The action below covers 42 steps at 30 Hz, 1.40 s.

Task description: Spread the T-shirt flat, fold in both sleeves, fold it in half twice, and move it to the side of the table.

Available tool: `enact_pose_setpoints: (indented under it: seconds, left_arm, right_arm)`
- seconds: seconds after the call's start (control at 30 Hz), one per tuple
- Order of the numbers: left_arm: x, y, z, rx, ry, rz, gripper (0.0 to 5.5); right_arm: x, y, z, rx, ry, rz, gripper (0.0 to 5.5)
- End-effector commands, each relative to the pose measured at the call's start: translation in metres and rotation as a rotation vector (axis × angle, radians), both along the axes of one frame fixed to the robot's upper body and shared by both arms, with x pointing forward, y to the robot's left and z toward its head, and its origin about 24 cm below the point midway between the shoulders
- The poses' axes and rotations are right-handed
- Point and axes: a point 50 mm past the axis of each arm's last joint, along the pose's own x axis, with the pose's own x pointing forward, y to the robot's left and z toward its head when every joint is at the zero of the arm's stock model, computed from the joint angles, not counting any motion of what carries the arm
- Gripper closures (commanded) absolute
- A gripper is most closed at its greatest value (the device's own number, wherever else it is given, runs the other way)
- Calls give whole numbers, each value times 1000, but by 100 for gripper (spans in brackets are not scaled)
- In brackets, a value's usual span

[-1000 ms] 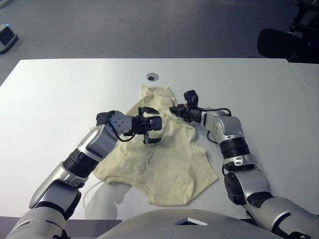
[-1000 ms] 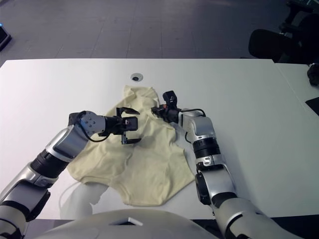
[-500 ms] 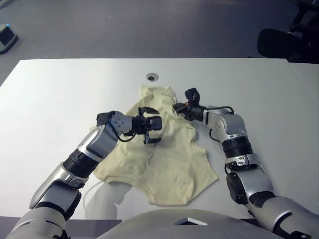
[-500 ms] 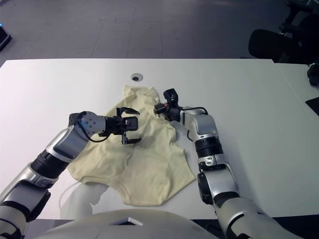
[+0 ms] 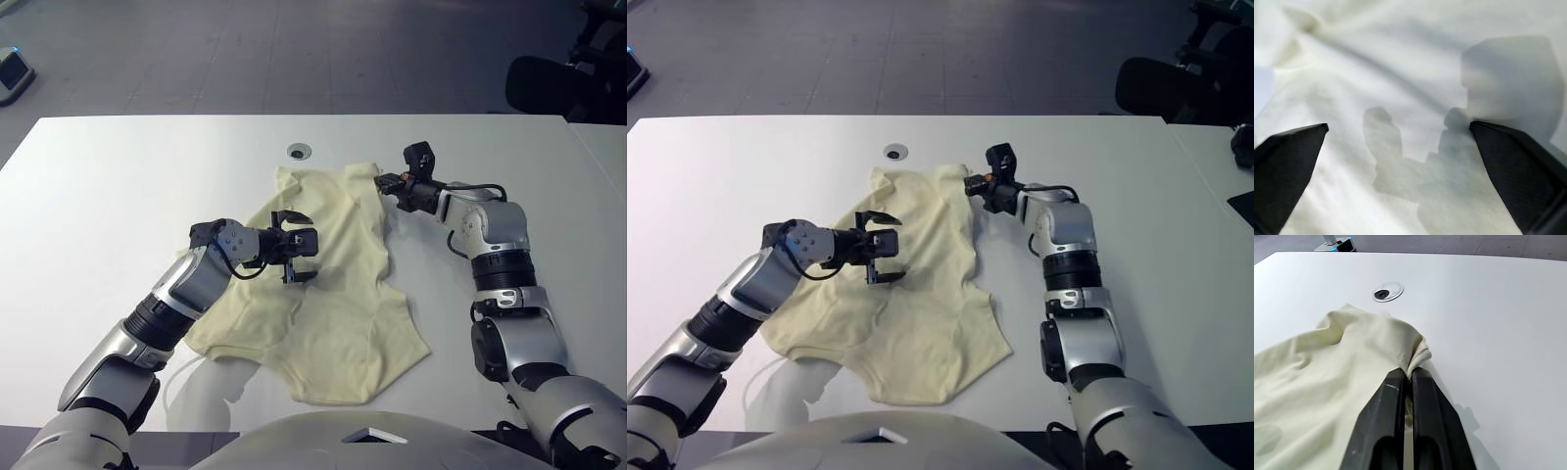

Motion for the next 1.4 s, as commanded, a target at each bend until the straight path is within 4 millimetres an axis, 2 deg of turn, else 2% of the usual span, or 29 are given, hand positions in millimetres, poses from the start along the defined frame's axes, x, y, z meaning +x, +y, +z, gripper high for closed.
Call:
enact_pose_setpoints:
  seconds: [0.03,0.23,0.4,0.43,0.47,0.67,0.8,0.87,0.93,1.03,1.13,1.2,1.3,1.4]
  left_arm:
    - [-13,11,-36,93,130,58,10]
    - [-13,8,-36,86,125,56,10]
    - [-12,7,-35,86,118,55,10]
    - [-12,6,-35,86,118,55,10]
    - [-12,6,-36,85,118,55,10]
    - [-8,5,-29,31,89,97,10]
    - [1,9,-7,-59,23,179,10]
    - [5,15,6,-95,-11,229,10]
    - [3,26,19,-116,-28,261,10]
    - [-2,46,41,-178,-44,309,10]
    - [-5,62,67,-307,-43,365,10]
    - [-7,72,80,-374,-40,398,10]
    - [-1,91,85,-402,-67,506,10]
    - [-1,102,85,-415,-79,571,10]
  right_arm:
    - [5,-23,-3,-61,4,-58,548]
    - [6,-47,-27,-124,73,-129,548]
    - [14,-59,-27,-161,68,-170,548]
    - [16,-60,-26,-172,63,-172,512]
    - [17,-60,-25,-183,55,-176,507]
    - [25,-74,3,-190,-50,-220,409]
    - [17,-84,32,-283,-182,-217,347]
    - [2,-76,46,-315,-244,-159,313]
    - [-30,-60,56,-321,-282,-6,275]
    - [-79,-46,59,-318,-273,199,228]
    - [-121,-36,50,-343,-210,382,178]
    - [-142,-27,43,-362,-172,477,143]
    - [-165,-12,30,-371,-134,583,95]
    - [-179,-4,21,-400,-118,660,48]
